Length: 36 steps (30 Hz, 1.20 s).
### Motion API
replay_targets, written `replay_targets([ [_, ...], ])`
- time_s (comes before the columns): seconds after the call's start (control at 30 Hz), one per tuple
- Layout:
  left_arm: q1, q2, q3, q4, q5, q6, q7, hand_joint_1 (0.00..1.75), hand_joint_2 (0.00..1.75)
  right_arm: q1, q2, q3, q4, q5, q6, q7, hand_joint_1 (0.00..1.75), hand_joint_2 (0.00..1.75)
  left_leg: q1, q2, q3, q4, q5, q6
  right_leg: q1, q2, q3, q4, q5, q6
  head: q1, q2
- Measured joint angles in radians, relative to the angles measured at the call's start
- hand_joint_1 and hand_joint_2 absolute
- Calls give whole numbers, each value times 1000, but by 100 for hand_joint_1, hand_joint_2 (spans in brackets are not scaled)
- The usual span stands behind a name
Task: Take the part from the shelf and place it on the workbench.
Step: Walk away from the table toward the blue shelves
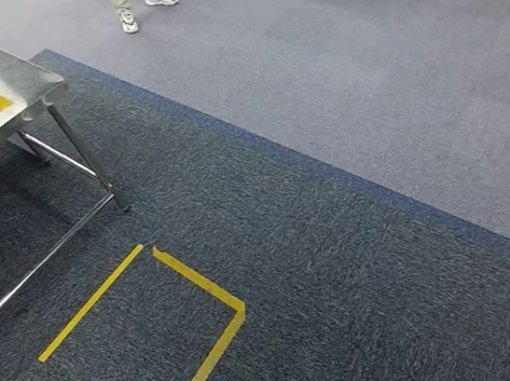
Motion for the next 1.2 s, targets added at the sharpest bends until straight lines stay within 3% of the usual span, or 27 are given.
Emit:
replay_targets([
  [0.07,0,-1,-3,0,-3,0,0,0,0,-1,-1,0,0,1,0,0,0,0,5,28,4,-11,6,9,5,-43,-25,41,-30,11,6,0],
  [0.13,2,-2,-6,0,-4,0,0,0,0,-3,-3,-1,0,1,0,0,0,0,5,59,4,-14,6,14,6,-97,-79,158,-96,20,11,0],
  [0.2,5,0,-7,0,-4,-1,1,0,0,-4,-5,-1,0,2,0,-1,0,0,4,90,4,-13,5,15,5,-113,-124,264,-136,28,11,0],
  [0.23,4,1,-9,0,-6,-2,1,0,0,-5,-6,-1,0,3,1,-1,0,0,4,103,5,-13,4,14,3,-118,-122,269,-128,31,11,0],
  [0.3,2,2,-13,0,-8,-3,1,0,0,-3,-8,-2,0,7,1,5,0,0,4,123,9,-13,0,10,-2,-136,-61,166,-67,35,11,0],
  [0.33,2,2,-16,0,-10,-3,1,0,0,0,-8,-3,0,8,1,9,0,0,2,130,11,-12,-2,5,-3,-159,-22,95,-41,36,12,0],
  [0.37,2,2,-17,0,-11,-3,1,0,0,3,-9,-3,0,9,1,12,0,0,-2,137,12,-9,-5,0,-3,-177,8,39,-24,31,13,0],
  [0.43,2,4,-19,0,-11,-4,1,0,0,8,-10,-4,0,10,2,13,0,0,-9,152,13,-5,-7,-9,1,-193,26,0,-21,17,12,0],
  [0.5,1,5,-22,0,-11,-4,1,0,0,8,-10,-4,0,9,2,12,0,0,-8,163,13,-2,-12,-17,1,-173,22,1,-17,0,11,0],
  [0.57,-1,5,-23,0,-12,-4,1,0,0,6,-9,-4,0,10,4,11,0,0,-4,134,1,35,-43,-26,-2,-156,21,0,-14,-14,8,0],
  [0.63,1,4,-24,0,-12,-4,1,0,0,3,-9,-4,0,10,9,12,0,0,-2,92,-47,148,-106,-29,-1,-140,20,-1,-12,-25,4,0],
  [0.67,2,4,-24,0,-12,-4,1,0,0,2,-9,-4,0,10,11,12,0,0,-1,82,-78,217,-135,-28,1,-131,20,-1,-12,-28,3,0],
  [0.7,2,4,-24,0,-12,-4,1,0,0,2,-9,-4,0,9,14,12,0,0,-2,79,-103,268,-148,-27,3,-121,21,0,-12,-30,4,0],
  [0.73,3,4,-24,0,-12,-5,1,0,0,2,-9,-4,1,9,15,12,0,0,-3,77,-114,287,-142,-24,5,-111,21,0,-12,-31,4,0],
  [0.77,2,5,-24,0,-12,-4,0,0,0,1,-9,-4,1,9,16,12,0,0,-4,75,-107,266,-115,-19,7,-100,23,0,-12,-31,4,0],
  [0.83,3,6,-24,0,-12,-4,-1,0,0,1,-8,-4,1,8,17,11,0,0,-7,57,-56,142,-37,-3,9,-82,27,0,-12,-31,4,0],
  [0.9,2,7,-24,0,-12,-3,-2,0,0,0,-6,-4,1,7,17,10,0,0,-10,34,-15,38,1,7,11,-67,24,3,-12,-27,4,0],
  [1.0,1,6,-24,0,-11,-2,-2,0,0,1,-6,-5,1,7,16,9,0,0,-10,35,-6,6,0,8,9,-55,11,4,-8,-13,4,0],
  [1.07,1,6,-23,0,-11,-2,-2,0,0,1,-7,-5,1,7,16,9,0,0,-5,48,-3,-4,7,14,10,-74,-5,29,-28,-2,6,0],
  [1.13,2,4,-23,0,-11,-1,-2,0,0,-1,-8,-6,1,6,15,8,0,0,-2,64,-2,-8,9,18,10,-102,-51,129,-83,8,10,0],
  [1.2,4,4,-23,0,-11,-1,-3,0,0,-3,-8,-6,1,6,15,5,0,0,-2,82,-2,-8,9,18,9,-112,-106,250,-132,18,11,0],
])
